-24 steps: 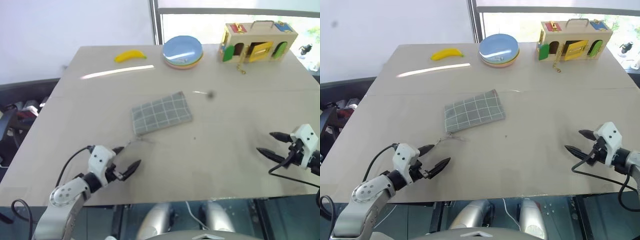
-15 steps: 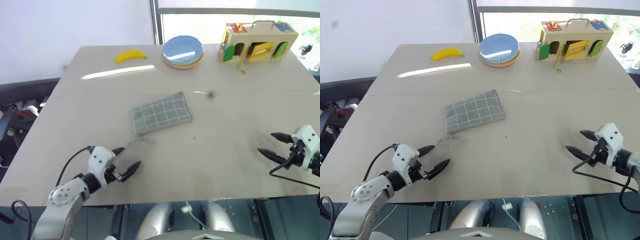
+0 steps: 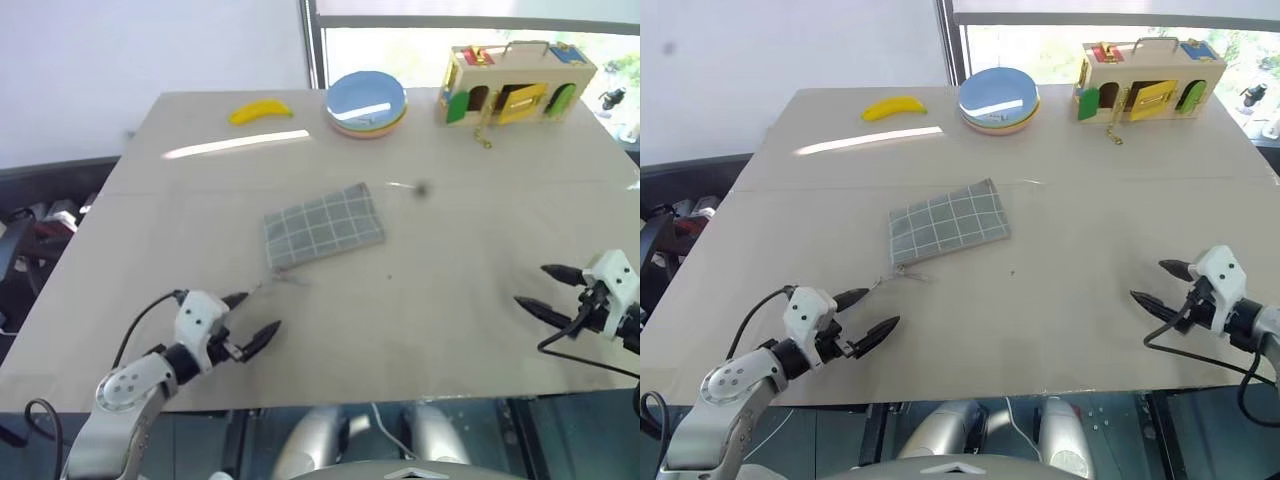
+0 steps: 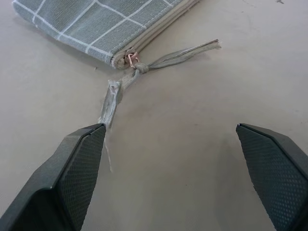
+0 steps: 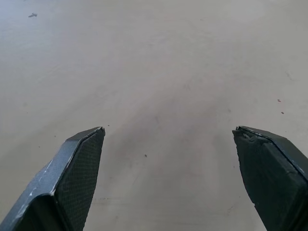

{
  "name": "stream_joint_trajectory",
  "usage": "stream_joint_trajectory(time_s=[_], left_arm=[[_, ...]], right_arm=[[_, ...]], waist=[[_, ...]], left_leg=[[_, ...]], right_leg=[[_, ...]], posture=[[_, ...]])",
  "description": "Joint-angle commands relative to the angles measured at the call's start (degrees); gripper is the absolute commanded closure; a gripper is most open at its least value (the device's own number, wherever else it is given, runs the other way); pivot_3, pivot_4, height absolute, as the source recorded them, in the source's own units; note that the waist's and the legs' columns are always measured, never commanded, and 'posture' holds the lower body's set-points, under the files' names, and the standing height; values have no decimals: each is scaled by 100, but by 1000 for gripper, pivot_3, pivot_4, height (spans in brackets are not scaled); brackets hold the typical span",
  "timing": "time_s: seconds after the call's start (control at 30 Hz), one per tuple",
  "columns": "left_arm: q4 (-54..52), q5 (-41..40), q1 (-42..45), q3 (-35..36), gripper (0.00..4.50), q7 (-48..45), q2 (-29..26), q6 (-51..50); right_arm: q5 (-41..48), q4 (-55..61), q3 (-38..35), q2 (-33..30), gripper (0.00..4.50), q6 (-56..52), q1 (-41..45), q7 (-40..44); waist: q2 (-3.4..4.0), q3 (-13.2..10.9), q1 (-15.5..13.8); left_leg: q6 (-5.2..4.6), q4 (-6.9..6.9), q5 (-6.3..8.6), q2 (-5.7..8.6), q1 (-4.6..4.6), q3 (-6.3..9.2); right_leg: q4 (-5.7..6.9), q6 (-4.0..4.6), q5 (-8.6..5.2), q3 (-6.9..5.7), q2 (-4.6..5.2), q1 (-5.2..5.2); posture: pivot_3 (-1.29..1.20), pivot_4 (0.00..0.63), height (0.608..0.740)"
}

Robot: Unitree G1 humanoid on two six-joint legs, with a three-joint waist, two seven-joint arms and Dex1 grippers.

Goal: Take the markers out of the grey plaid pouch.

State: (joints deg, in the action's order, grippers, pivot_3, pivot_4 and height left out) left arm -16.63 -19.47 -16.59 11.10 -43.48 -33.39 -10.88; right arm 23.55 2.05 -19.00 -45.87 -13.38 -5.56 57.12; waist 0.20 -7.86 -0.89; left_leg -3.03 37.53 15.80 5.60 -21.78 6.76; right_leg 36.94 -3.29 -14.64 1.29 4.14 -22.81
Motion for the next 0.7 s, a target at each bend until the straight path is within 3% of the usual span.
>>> stream_joint_trajectory(time_s=[0.03,0.17,0.3,0.47,0.7], left_arm=[[15,-33,155,264,0,11,-27,335],[149,89,394,543,0,-22,-197,827],[1092,565,757,676,0,-280,-662,1878],[2621,1262,1571,143,0,-598,-1030,3426],[4553,2640,3392,-762,0,309,-719,5270]], right_arm=[[285,493,-105,45,122,-124,-42,25],[514,975,-34,89,122,-467,-100,-14],[679,1276,-22,110,122,-699,-116,-59],[1055,1712,18,183,122,-1103,-14,-144],[2299,2825,237,396,122,-2143,213,-500]], waist=[[1,-1,0],[0,-1,-3],[1,-1,-4],[1,-1,-10],[-8,-3,-15]], left_leg=[[0,0,0,0,0,0],[-2,0,1,-2,0,3],[6,-2,-3,-1,0,2],[6,-7,-3,1,-2,1],[8,-6,-5,2,-8,15]], right_leg=[[0,0,0,0,0,0],[0,0,0,-3,-1,0],[-1,0,0,-3,0,-1],[-6,0,0,-3,2,-2],[-6,0,2,-17,2,-5]], posture=[[0,150,740],[0,150,740],[0,150,740],[0,150,740],[0,150,740]])
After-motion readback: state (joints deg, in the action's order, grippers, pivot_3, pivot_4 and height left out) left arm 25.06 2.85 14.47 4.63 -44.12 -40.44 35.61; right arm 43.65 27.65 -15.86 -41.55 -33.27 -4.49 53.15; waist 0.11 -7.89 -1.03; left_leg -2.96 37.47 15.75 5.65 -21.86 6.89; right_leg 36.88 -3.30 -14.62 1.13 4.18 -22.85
